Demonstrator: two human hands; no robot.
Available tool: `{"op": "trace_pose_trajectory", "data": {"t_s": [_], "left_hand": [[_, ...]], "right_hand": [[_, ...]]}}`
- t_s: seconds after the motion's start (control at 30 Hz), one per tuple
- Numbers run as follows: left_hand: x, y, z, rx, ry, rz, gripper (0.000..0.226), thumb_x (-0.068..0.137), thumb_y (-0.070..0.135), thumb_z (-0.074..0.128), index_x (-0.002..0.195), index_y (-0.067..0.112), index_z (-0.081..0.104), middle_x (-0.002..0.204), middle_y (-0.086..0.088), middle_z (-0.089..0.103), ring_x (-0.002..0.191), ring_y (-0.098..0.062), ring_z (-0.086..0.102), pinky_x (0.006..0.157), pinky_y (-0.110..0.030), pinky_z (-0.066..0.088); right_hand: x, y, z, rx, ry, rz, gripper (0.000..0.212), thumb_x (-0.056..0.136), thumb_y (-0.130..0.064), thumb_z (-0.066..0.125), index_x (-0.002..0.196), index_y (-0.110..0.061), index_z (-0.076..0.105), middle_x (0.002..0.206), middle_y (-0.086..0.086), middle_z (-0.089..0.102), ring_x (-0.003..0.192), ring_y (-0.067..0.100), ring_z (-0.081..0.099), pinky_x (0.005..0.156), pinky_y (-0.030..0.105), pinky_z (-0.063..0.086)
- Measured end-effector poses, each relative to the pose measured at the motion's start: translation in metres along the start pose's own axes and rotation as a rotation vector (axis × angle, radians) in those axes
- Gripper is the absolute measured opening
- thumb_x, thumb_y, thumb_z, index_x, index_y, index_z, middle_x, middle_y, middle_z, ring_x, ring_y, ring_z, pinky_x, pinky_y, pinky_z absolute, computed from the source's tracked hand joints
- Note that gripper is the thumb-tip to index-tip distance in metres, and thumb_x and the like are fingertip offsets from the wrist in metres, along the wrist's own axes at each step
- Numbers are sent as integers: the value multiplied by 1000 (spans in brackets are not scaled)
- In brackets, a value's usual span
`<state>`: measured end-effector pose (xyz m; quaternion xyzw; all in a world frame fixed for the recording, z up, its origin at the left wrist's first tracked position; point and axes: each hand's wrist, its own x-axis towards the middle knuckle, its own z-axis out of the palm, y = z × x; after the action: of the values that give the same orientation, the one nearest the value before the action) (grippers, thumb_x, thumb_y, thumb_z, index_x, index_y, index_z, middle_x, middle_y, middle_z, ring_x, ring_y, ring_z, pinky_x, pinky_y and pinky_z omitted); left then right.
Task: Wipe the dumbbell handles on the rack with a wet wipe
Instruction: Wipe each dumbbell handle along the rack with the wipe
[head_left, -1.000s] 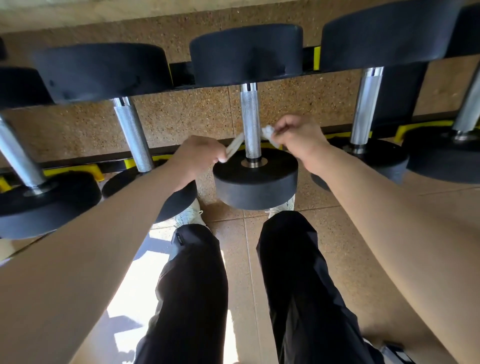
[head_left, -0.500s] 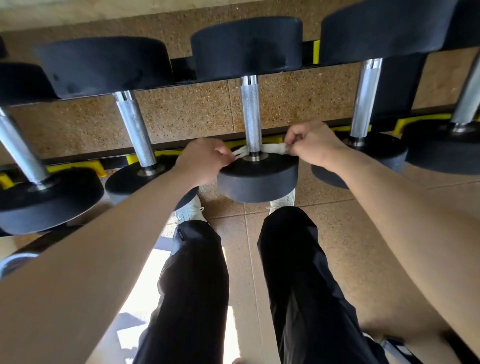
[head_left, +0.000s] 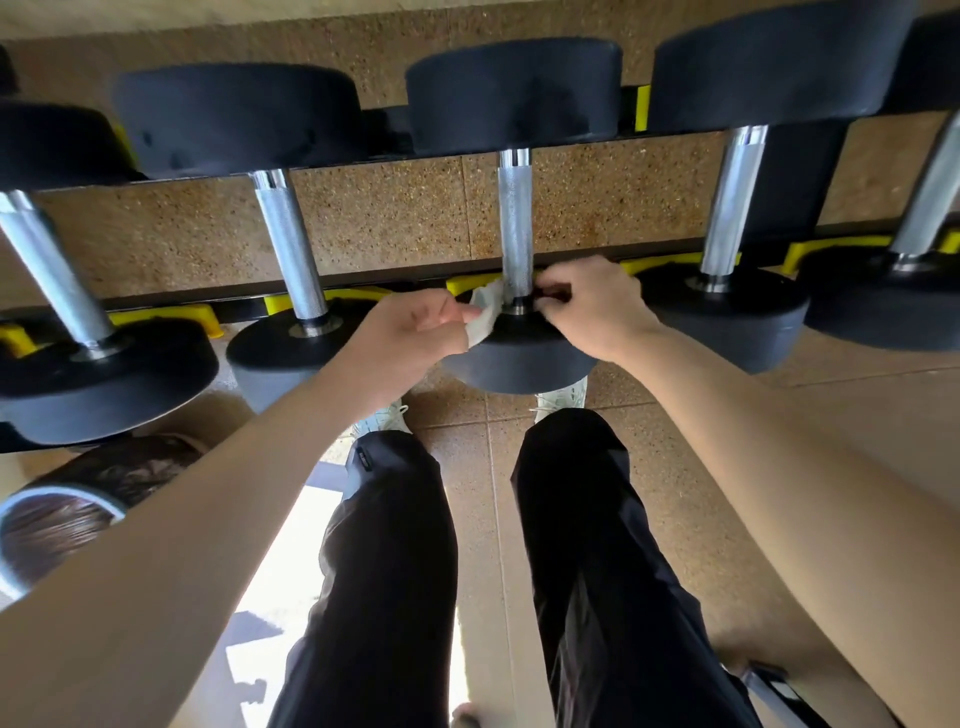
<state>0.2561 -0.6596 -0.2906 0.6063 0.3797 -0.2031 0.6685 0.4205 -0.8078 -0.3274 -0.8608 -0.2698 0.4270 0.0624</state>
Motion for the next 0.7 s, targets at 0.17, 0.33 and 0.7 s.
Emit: {"op": "trace_pose_trajectory", "data": {"t_s": [0.17, 0.33, 0.7], "left_hand": [[-30, 5, -9, -458, 0, 56, 19, 66, 17, 60, 54, 22, 46, 81, -3, 67, 89, -22, 61, 77, -32, 39], [-48, -2, -30, -723, 151, 21, 23, 88, 10, 58, 66, 14, 57, 74, -6, 69, 78, -23, 70, 70, -25, 55], [-77, -38, -77, -348, 425, 239, 66, 81, -10, 72, 130, 30, 51, 126, -6, 64, 110, -19, 67, 88, -29, 58]], "right_hand": [[-55, -37, -1, 356, -35, -238, 64, 86, -8, 71, 143, -28, 50, 131, -11, 60, 113, 2, 54, 94, 6, 40], [-58, -77, 7, 524, -53, -251, 22, 92, -3, 65, 112, -13, 69, 105, 1, 74, 97, 11, 70, 86, 28, 58], [-55, -171, 32, 1454, -194, 228, 15, 89, 12, 60, 90, -2, 60, 89, 18, 68, 85, 24, 70, 76, 30, 60]]}}
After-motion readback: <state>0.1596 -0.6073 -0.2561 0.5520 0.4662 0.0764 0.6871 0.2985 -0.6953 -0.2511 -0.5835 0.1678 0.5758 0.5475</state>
